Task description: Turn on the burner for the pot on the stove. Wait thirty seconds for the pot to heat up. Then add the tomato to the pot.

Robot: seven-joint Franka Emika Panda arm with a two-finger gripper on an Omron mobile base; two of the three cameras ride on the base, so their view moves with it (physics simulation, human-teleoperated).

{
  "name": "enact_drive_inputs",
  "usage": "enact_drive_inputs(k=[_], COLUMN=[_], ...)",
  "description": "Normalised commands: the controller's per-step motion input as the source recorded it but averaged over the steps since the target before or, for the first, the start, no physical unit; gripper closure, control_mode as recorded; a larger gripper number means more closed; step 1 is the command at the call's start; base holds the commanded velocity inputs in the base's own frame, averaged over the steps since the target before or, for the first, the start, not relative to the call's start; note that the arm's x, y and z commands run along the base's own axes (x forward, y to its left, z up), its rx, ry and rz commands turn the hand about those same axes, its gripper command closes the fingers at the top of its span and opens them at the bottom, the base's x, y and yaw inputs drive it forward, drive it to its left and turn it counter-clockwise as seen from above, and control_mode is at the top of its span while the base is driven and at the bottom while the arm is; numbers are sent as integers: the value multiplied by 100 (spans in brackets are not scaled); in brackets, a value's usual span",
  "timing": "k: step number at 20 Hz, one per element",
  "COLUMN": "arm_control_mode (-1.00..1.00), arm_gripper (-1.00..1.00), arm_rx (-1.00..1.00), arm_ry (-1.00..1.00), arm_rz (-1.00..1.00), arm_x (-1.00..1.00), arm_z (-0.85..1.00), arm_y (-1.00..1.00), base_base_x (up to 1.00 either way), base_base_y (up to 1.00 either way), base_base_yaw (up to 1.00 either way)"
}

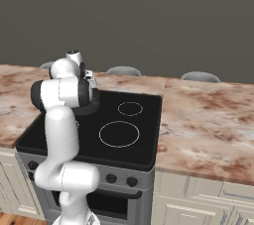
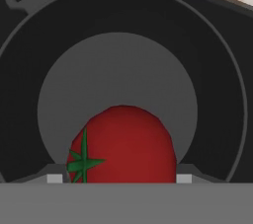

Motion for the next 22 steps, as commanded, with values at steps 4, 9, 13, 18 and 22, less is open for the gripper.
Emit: enact_drive_inputs(k=[4,9,13,18,22], arm_control_mode=[-100,-100,-100,-100,-100], arm_gripper=[100,100,100,100,100], arm_rx=[0,0,0,0,0], arm_ry=[0,0,0,0,0], arm_rz=[0,0,0,0,0], arm_x=[0,0,0,0,0], arm_z=[0,0,0,0,0], arm_y=[0,0,0,0,0], base_base_x=[0,0,0,0,0], base_base_y=[0,0,0,0,0], base_base_yaw=[0,0,0,0,0])
